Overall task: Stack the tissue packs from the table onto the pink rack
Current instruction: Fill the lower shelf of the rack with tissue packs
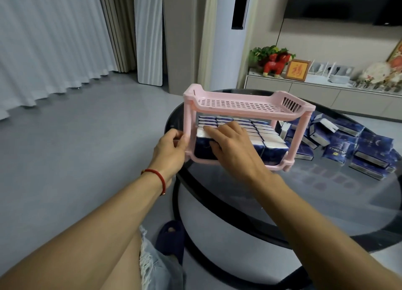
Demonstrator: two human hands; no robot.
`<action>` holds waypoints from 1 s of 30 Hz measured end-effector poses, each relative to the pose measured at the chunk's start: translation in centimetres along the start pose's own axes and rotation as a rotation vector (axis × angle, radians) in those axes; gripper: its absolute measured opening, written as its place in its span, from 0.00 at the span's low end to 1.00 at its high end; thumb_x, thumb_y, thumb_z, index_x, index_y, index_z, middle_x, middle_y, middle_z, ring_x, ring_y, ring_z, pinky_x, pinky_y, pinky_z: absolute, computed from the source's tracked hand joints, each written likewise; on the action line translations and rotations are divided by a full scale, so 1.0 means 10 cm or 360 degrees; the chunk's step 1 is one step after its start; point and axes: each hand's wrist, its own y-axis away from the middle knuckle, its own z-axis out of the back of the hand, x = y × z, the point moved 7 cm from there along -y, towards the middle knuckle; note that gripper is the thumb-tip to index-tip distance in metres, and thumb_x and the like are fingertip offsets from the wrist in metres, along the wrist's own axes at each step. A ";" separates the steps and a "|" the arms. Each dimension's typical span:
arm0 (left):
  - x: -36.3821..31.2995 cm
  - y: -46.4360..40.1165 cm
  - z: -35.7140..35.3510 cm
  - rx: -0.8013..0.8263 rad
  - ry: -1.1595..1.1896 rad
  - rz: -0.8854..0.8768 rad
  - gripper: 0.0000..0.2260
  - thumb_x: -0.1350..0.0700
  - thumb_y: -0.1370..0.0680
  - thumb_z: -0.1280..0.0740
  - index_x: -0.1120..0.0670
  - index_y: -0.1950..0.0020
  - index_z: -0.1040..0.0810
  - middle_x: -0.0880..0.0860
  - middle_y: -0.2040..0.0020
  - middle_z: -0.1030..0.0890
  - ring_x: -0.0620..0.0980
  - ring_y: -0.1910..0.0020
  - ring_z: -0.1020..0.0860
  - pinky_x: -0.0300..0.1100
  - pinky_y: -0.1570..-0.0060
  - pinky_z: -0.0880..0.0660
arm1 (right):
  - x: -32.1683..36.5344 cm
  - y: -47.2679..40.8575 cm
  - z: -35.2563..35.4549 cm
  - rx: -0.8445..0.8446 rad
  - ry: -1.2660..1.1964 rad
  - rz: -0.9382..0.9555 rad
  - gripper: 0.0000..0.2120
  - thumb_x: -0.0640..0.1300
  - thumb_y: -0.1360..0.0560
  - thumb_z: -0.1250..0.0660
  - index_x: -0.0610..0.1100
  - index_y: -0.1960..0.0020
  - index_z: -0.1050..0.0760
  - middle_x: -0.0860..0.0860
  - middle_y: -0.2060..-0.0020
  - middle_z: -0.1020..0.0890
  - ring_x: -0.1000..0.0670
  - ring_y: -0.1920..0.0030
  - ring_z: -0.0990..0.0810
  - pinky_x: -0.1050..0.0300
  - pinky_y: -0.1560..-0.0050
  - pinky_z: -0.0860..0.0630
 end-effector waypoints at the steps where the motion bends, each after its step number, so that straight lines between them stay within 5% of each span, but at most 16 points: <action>1: 0.00 0.00 0.00 0.0000 0.0001 0.0003 0.06 0.50 0.15 0.38 0.50 0.45 0.23 0.54 0.46 0.16 0.56 0.48 0.16 0.56 0.49 0.16 | 0.01 0.01 -0.03 0.0015 0.0075 0.0026 0.15 0.42 0.22 0.36 0.45 0.36 0.23 0.48 0.51 0.19 0.41 0.48 0.26 0.43 0.51 0.27; 5: 0.01 0.01 -0.01 0.0014 -0.0004 0.0012 0.06 0.50 0.15 0.38 0.50 0.43 0.23 0.54 0.45 0.17 0.56 0.47 0.17 0.56 0.48 0.16 | 0.06 0.07 -0.05 -0.0030 0.0294 0.0026 0.22 0.37 0.26 0.31 0.43 0.33 0.24 0.45 0.41 0.22 0.40 0.41 0.25 0.46 0.49 0.28; 9: 0.00 0.02 0.00 0.0001 -0.0031 -0.0005 0.06 0.50 0.15 0.38 0.49 0.43 0.23 0.52 0.45 0.17 0.55 0.46 0.17 0.56 0.47 0.17 | 0.15 0.13 -0.12 0.0080 0.0362 0.0141 0.28 0.38 0.23 0.37 0.45 0.24 0.34 0.45 0.27 0.28 0.40 0.29 0.30 0.41 0.31 0.31; 15: 0.06 0.03 0.00 0.0004 -0.0056 0.0021 0.07 0.52 0.15 0.38 0.51 0.41 0.23 0.53 0.44 0.17 0.54 0.46 0.17 0.55 0.47 0.16 | 0.14 0.21 -0.27 0.0279 0.0356 0.0059 0.28 0.46 0.21 0.37 0.45 0.22 0.36 0.46 0.26 0.28 0.42 0.28 0.30 0.36 0.27 0.36; 23: 0.15 -0.02 0.04 0.0047 -0.0145 0.0091 0.05 0.50 0.15 0.38 0.46 0.41 0.25 0.51 0.42 0.18 0.54 0.42 0.18 0.57 0.41 0.20 | 0.20 0.34 -0.20 0.0425 0.0326 0.0042 0.33 0.53 0.24 0.55 0.46 0.20 0.41 0.44 0.21 0.36 0.41 0.21 0.38 0.34 0.23 0.42; 30: 0.14 0.05 0.05 0.0105 -0.0127 0.0149 0.05 0.51 0.15 0.38 0.46 0.42 0.24 0.52 0.42 0.17 0.53 0.44 0.18 0.57 0.41 0.19 | 0.02 0.45 -0.21 0.0452 0.0301 0.0039 0.32 0.46 0.20 0.39 0.47 0.19 0.44 0.46 0.20 0.38 0.42 0.20 0.40 0.35 0.22 0.43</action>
